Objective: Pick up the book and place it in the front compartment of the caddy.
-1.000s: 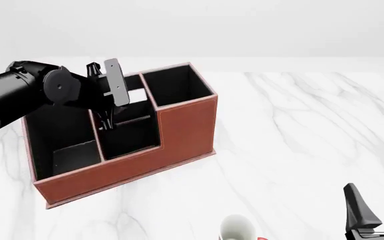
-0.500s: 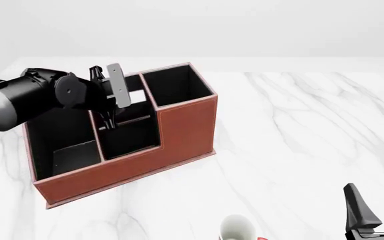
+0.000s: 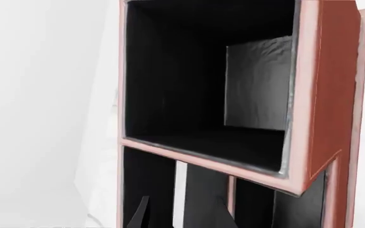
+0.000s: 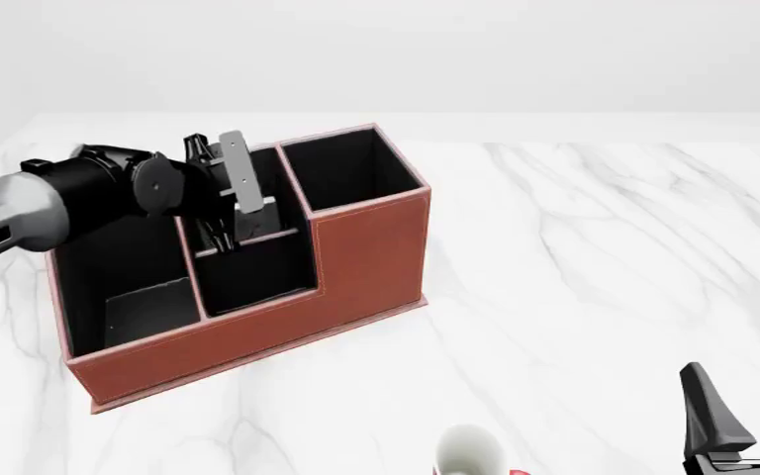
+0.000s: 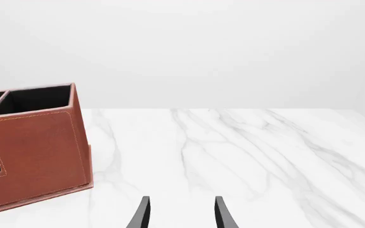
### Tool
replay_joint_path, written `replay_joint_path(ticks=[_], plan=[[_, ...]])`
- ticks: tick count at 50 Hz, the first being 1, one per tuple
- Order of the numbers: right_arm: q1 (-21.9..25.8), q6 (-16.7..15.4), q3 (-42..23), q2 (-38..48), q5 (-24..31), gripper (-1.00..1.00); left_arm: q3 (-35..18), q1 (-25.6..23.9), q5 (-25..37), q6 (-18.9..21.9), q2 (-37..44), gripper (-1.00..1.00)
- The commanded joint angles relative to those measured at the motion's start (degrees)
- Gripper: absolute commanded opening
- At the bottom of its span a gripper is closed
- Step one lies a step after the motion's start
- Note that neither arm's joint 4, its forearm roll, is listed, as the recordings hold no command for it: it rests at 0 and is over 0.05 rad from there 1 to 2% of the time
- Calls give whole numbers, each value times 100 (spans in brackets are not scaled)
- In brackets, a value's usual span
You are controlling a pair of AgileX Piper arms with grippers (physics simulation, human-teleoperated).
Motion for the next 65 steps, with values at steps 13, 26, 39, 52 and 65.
replay_joint_path(ticks=[13,26,39,52,65], plan=[[1,-1,3,-5,0,100,126,7,-129,-8,-25,100],[1,0,3,-4,0,100,174,-26,-109,-52,-114,100],[0,1,3,-6,0,100,370,-92,51,28,-532,100],[0,-1,3,-4,0,100,674,-201,270,20,-1166,100],[0,-1,3,-5,0,100,1134,-239,648,28,-2071,100]])
